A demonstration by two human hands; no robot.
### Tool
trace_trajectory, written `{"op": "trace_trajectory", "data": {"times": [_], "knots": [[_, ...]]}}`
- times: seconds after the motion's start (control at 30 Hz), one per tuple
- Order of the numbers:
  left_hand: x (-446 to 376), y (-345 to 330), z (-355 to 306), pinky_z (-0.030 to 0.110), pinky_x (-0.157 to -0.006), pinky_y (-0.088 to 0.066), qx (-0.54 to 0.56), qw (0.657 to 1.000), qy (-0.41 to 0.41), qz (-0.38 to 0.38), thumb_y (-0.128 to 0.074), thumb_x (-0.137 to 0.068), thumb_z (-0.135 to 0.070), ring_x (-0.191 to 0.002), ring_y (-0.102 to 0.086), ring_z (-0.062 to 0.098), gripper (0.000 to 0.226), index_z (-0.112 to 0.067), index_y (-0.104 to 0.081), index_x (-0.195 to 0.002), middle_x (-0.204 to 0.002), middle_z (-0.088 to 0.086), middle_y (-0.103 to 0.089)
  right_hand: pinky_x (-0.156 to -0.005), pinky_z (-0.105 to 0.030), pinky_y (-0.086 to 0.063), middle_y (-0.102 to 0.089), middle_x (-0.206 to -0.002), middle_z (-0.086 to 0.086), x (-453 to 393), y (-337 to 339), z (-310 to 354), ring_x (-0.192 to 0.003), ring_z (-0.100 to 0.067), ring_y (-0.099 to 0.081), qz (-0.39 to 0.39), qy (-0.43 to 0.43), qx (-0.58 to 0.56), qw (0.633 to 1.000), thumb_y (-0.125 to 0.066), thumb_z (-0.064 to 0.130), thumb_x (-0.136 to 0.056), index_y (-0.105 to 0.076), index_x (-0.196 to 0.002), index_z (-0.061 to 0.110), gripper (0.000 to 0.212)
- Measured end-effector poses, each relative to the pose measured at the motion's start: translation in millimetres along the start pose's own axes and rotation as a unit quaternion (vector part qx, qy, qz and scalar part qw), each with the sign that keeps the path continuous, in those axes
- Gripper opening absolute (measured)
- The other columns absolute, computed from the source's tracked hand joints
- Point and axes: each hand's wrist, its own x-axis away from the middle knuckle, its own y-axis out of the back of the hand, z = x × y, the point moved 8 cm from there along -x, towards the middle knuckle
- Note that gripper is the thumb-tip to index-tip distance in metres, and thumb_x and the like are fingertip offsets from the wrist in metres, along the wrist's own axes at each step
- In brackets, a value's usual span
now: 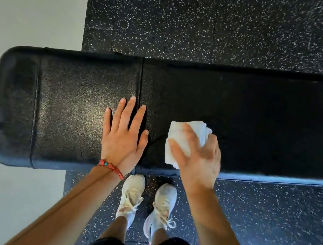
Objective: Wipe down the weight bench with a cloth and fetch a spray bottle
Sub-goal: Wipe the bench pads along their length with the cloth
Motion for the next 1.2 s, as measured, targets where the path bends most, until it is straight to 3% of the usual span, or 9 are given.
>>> {"op": "trace_trajectory", "data": {"times": [0.13,0.27,0.43,0.53,0.63,0.73,0.87,1.03,1.2], "knots": [[-4.0,2.3,-16.9,0.054,-0.11,-0.016,0.008,0.999,-0.029,-0.026,-0.037,-0.089,-0.03,-0.135,-0.031,0.037,0.051,-0.007,-0.046,-0.134,-0.144,0.018,-0.039,-0.071,-0.042,-0.047,-0.053,-0.097,-0.026,-54.6,-1.3,-10.7,-0.082,-0.039,-0.054,-0.003,-0.065,-0.043,0.997,-0.066,0.042,-0.078,-0.063,-0.114,0.017,0.045],[-14.3,-3.8,-39.4,0.052,-0.11,-0.015,0.003,0.998,-0.052,-0.03,-0.037,-0.09,-0.031,-0.135,-0.032,0.036,0.051,-0.007,-0.047,-0.134,-0.144,0.017,-0.04,-0.083,-0.042,-0.044,-0.049,-0.116,-0.021,-108.1,-1.2,-21.2,-0.098,-0.035,-0.05,-0.017,-0.082,-0.047,0.995,-0.061,0.044,-0.083,-0.056,-0.124,0.024,0.046],[-20.1,-13.0,-47.3,0.052,-0.111,-0.014,-0.031,0.999,-0.034,-0.008,-0.035,-0.091,-0.033,-0.137,-0.029,0.034,0.053,-0.008,-0.041,-0.138,-0.147,0.016,-0.035,-0.072,-0.045,-0.051,-0.052,-0.1,-0.022,-60.6,3.0,-35.9,-0.083,-0.036,-0.054,-0.001,-0.06,-0.076,0.995,-0.065,0.043,-0.079,-0.059,-0.119,0.023,0.045],[-19.6,-14.3,-46.4,0.052,-0.111,-0.014,-0.039,0.999,-0.028,0.0,-0.034,-0.091,-0.033,-0.137,-0.028,0.034,0.053,-0.009,-0.04,-0.139,-0.148,0.015,-0.034,-0.062,-0.039,-0.054,-0.055,-0.083,-0.023,-14.1,12.2,-43.6,-0.065,-0.035,-0.056,0.008,-0.014,-0.035,0.999,-0.061,0.044,-0.078,-0.066,-0.111,0.018,0.043],[-20.5,-13.9,-48.2,0.053,-0.111,-0.015,-0.043,0.999,-0.025,0.001,-0.034,-0.091,-0.032,-0.136,-0.029,0.035,0.053,-0.008,-0.041,-0.138,-0.147,0.016,-0.035,-0.059,-0.035,-0.051,-0.055,-0.077,-0.02,-9.8,15.6,-47.7,-0.061,-0.032,-0.055,0.014,0.025,-0.022,0.999,-0.054,0.047,-0.077,-0.069,-0.104,0.016,0.043],[-21.5,-12.6,-50.4,0.052,-0.111,-0.013,-0.04,0.999,-0.018,-0.011,-0.035,-0.091,-0.032,-0.135,-0.031,0.035,0.052,-0.007,-0.043,-0.136,-0.146,0.017,-0.037,-0.061,-0.038,-0.051,-0.057,-0.084,-0.023,-32.8,17.1,-50.9,-0.067,-0.036,-0.057,0.027,0.042,-0.01,0.999,-0.06,0.045,-0.077,-0.068,-0.105,0.015,0.042],[-32.2,-11.1,-59.2,0.051,-0.112,-0.015,-0.031,0.999,-0.02,-0.018,-0.036,-0.092,-0.033,-0.136,-0.03,0.035,0.053,-0.006,-0.041,-0.137,-0.146,0.017,-0.037,-0.074,-0.044,-0.046,-0.052,-0.102,-0.027,-86.4,24.2,-85.9,-0.087,-0.041,-0.053,0.016,-0.077,-0.042,0.996,-0.067,0.041,-0.077,-0.061,-0.117,0.015,0.047],[-46.6,-16.3,-62.7,0.052,-0.112,-0.019,-0.019,0.999,-0.029,0.001,-0.035,-0.091,-0.033,-0.137,-0.028,0.036,0.055,-0.005,-0.041,-0.138,-0.147,0.018,-0.035,-0.073,-0.039,-0.046,-0.049,-0.11,-0.021,-104.8,28.5,-94.9,-0.093,-0.037,-0.052,-0.056,-0.162,-0.074,0.982,-0.063,0.042,-0.08,-0.059,-0.119,0.023,0.044],[-44.3,-18.8,-59.2,0.051,-0.112,-0.018,-0.016,0.999,-0.035,-0.014,-0.037,-0.09,-0.033,-0.137,-0.029,0.035,0.055,-0.003,-0.04,-0.137,-0.146,0.019,-0.036,-0.08,-0.043,-0.046,-0.047,-0.116,-0.023,-121.6,-13.7,-20.5,-0.095,-0.037,-0.05,0.013,-0.089,-0.063,0.994,-0.061,0.044,-0.082,-0.055,-0.123,0.023,0.046]]}}
